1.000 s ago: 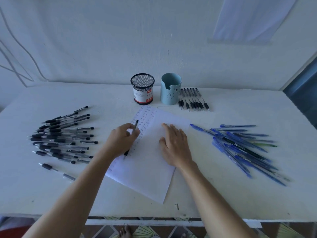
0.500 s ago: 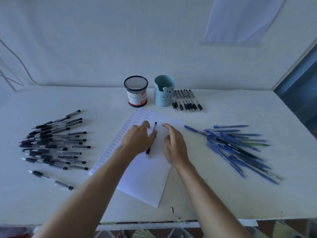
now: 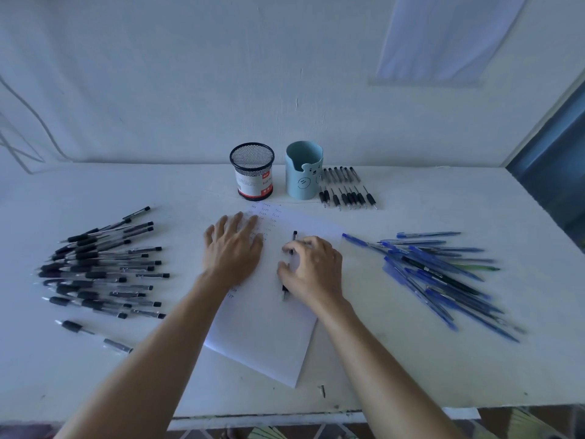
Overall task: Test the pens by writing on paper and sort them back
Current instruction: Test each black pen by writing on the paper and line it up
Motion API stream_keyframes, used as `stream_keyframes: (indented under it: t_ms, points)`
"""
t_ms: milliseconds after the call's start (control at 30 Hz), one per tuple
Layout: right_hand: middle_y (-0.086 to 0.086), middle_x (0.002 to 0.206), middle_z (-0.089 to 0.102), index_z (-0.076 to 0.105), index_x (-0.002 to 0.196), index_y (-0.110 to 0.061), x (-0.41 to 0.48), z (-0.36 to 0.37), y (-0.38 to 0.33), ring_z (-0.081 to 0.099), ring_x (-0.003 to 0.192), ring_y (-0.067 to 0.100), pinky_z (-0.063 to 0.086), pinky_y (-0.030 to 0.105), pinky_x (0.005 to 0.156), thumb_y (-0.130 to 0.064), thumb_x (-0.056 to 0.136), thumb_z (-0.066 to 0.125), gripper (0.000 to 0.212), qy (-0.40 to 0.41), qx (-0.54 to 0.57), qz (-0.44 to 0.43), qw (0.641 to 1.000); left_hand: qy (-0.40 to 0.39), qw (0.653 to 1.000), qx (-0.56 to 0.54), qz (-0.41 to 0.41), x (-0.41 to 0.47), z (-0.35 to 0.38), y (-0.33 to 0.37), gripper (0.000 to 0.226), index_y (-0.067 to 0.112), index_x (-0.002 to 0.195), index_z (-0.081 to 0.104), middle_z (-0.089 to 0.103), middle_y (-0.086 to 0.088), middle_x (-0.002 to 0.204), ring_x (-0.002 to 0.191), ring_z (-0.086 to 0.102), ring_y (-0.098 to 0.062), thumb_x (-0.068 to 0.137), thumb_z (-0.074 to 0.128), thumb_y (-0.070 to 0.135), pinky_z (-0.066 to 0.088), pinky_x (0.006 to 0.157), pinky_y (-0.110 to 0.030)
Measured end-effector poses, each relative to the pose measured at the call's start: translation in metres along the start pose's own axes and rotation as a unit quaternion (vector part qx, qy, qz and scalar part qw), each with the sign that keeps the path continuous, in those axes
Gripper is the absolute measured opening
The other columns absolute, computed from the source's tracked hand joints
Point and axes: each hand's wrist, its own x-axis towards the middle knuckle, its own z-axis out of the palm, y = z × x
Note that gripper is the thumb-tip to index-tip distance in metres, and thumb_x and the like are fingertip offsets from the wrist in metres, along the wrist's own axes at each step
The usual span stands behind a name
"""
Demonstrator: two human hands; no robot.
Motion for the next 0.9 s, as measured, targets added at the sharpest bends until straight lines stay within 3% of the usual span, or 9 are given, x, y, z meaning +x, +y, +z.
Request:
stream_keyframes:
  t_ms: [100,200,333,433,600,700,900]
  points:
    - [-0.007,0.113,0.066,0.064,0.119,-0.028,0.001,-0.002,-0.002,0.052,0.112,0.023,0.034,0.035,0.092,-0.021,0.085,0.060,0.035,0.024,0.017,0.025,0.999,0.013,1.000,0.008,0.001,0.000,0.001,0.000,0.051,0.036,0.151,0.035,0.030,0.003,0.160,0.147,0.020,-0.023,0.101,0.034,0.049,0.011,0.119,-0.041]
    - [-0.006,0.108,0.072,0.063,0.117,-0.018,0.005,-0.006,0.005,0.063,0.094,0.023,0.049,0.036,0.087,-0.006,0.083,0.060,0.036,0.079,0.129,0.048,0.987,0.007,1.000,0.007,-0.002,0.001,0.003,-0.001,0.051,0.037,0.151,0.034,0.029,0.004,0.161,0.148,0.019,-0.023,0.101,0.035,0.049,0.011,0.120,-0.042]
    - [-0.001,0.106,0.073,0.068,0.111,-0.011,0.022,-0.032,0.024,0.060,0.073,0.012,0.044,0.018,0.072,-0.002,0.085,0.064,0.027,0.167,0.210,0.093,0.959,0.011,1.000,0.013,0.002,0.001,0.005,-0.001,0.051,0.037,0.151,0.034,0.029,0.004,0.160,0.148,0.019,-0.024,0.101,0.034,0.049,0.012,0.120,-0.044]
    - [0.006,0.112,0.073,0.070,0.114,-0.006,0.048,-0.054,0.046,0.066,0.085,0.017,0.043,0.011,0.077,-0.001,0.089,0.062,0.027,0.208,0.216,0.124,0.946,0.011,1.000,0.015,0.003,0.001,0.007,-0.002,0.052,0.036,0.151,0.034,0.029,0.003,0.160,0.148,0.020,-0.025,0.101,0.034,0.049,0.012,0.120,-0.044]
    - [0.009,0.122,0.070,0.067,0.124,-0.008,0.099,-0.072,0.067,0.064,0.113,0.023,0.045,0.023,0.095,-0.001,0.088,0.054,0.039,0.168,0.212,0.168,0.948,0.017,1.000,0.020,0.006,0.002,0.008,-0.003,0.066,0.035,0.149,0.037,0.033,0.003,0.158,0.146,0.023,-0.026,0.090,0.017,0.056,0.014,0.119,-0.045]
    - [0.011,0.124,0.068,0.066,0.125,-0.005,0.128,-0.075,0.070,0.062,0.116,0.024,0.043,0.023,0.098,0.003,0.087,0.052,0.041,0.153,0.181,0.152,0.959,0.022,0.999,0.027,0.007,0.002,0.010,-0.005,0.068,0.035,0.148,0.037,0.034,0.004,0.157,0.146,0.024,-0.026,0.089,0.014,0.058,0.016,0.119,-0.045]
    - [0.017,0.127,0.065,0.061,0.125,0.001,0.170,-0.083,0.096,0.059,0.120,0.032,0.044,0.033,0.105,0.009,0.083,0.054,0.043,0.147,0.133,0.201,0.959,0.027,0.999,0.030,0.010,0.004,0.012,-0.006,0.070,0.034,0.147,0.040,0.038,0.002,0.155,0.144,0.028,-0.027,0.087,0.013,0.059,0.018,0.118,-0.047]
